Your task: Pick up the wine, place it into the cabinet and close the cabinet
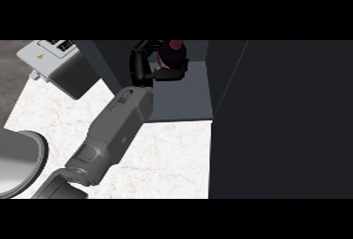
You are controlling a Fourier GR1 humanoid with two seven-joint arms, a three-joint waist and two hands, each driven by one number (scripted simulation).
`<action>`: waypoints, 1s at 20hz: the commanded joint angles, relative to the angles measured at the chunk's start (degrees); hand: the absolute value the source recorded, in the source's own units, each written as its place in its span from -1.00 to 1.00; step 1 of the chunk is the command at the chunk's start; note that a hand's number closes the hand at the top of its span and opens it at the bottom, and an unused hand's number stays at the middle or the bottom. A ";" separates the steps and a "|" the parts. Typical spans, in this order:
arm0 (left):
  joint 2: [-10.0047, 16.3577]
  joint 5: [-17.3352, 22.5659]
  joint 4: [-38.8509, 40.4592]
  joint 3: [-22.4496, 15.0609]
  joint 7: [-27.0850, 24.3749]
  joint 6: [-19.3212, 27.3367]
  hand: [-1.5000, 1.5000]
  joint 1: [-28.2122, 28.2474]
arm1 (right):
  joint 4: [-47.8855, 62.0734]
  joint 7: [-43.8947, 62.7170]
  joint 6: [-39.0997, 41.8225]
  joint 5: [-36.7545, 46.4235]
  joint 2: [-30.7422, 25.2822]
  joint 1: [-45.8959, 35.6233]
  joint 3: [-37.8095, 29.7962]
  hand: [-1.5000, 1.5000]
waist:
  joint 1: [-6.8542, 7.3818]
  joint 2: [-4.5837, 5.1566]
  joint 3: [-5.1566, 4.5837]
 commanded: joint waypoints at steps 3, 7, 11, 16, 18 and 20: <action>1.07 4.10 3.78 5.29 -1.87 -3.68 1.00 -1.19 | -7.28 1.47 0.34 -1.78 0.59 4.70 1.25 -1.00 | -0.86 0.25 -0.03; 0.47 4.73 5.99 5.60 -5.50 -5.21 1.00 0.67 | -6.50 3.88 -2.17 -1.50 -0.03 -0.88 1.08 -1.00 | -0.82 0.47 -0.09; 0.02 4.47 7.43 5.77 -4.39 -2.93 1.00 -2.37 | -9.89 6.30 -2.55 -1.60 -0.17 1.56 2.63 -1.00 | -1.01 0.23 -0.08; 0.33 3.48 10.62 5.49 -6.35 -3.84 1.00 -1.97 | -3.76 1.52 -0.35 -2.17 -0.58 0.43 0.32 -1.00 | -1.02 0.58 -0.03; 2.58 3.05 11.74 5.20 -5.45 -4.27 -1.00 -2.34 | -4.18 2.96 -1.18 -1.83 -0.90 -0.53 0.58 -1.00 | -1.26 0.69 -0.05; 0.12 2.62 12.43 5.17 -5.87 -1.20 -1.00 -2.97 | -4.36 2.39 -0.02 -1.93 -1.11 0.75 1.45 -1.00 | -1.22 0.59 -0.03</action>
